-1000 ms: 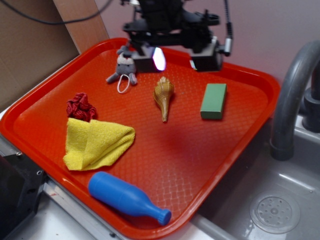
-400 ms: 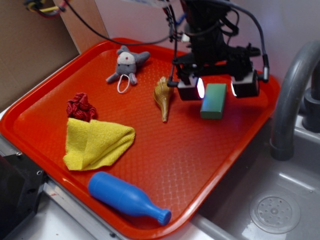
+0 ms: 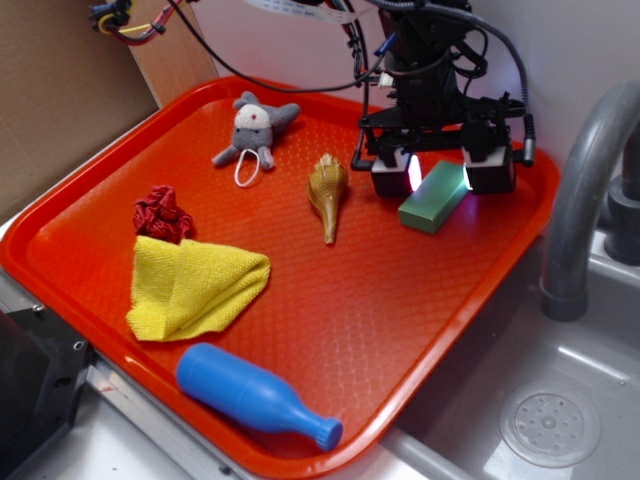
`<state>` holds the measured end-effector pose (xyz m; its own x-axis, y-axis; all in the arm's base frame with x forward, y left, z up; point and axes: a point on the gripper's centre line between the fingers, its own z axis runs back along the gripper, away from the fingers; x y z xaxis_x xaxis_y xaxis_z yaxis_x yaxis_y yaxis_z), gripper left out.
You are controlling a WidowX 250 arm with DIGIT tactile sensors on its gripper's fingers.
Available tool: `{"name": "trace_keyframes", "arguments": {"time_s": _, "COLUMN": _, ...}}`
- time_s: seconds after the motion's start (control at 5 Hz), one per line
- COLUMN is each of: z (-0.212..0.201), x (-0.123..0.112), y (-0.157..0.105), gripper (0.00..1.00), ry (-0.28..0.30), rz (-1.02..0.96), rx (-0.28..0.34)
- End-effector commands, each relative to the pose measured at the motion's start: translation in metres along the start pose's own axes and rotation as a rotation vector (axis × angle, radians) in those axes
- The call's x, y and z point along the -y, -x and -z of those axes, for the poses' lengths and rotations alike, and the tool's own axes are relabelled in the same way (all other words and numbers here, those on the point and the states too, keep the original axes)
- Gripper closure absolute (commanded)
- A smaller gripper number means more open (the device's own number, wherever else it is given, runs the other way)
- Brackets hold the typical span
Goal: Grab the green block.
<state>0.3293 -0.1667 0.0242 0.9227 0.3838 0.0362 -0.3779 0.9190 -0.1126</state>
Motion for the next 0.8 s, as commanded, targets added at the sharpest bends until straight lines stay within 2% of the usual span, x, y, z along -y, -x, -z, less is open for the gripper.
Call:
{"name": "trace_keyframes", "arguments": {"time_s": 0.0, "z": -0.055, "x": -0.013, "y": 0.002, "gripper": 1.00, "ry": -0.065, "rz": 0.266, "rx": 0.053}}
{"name": "trace_keyframes", "arguments": {"time_s": 0.4, "z": -0.109, "x": -0.031, "y": 0.019, "gripper": 1.00, "ry": -0.080, "rz": 0.415, "rx": -0.013}}
{"name": "trace_keyframes", "arguments": {"time_s": 0.6, "z": -0.155, "x": -0.057, "y": 0.037, "gripper": 1.00, "ry": -0.134, "rz": 0.441, "rx": -0.005}}
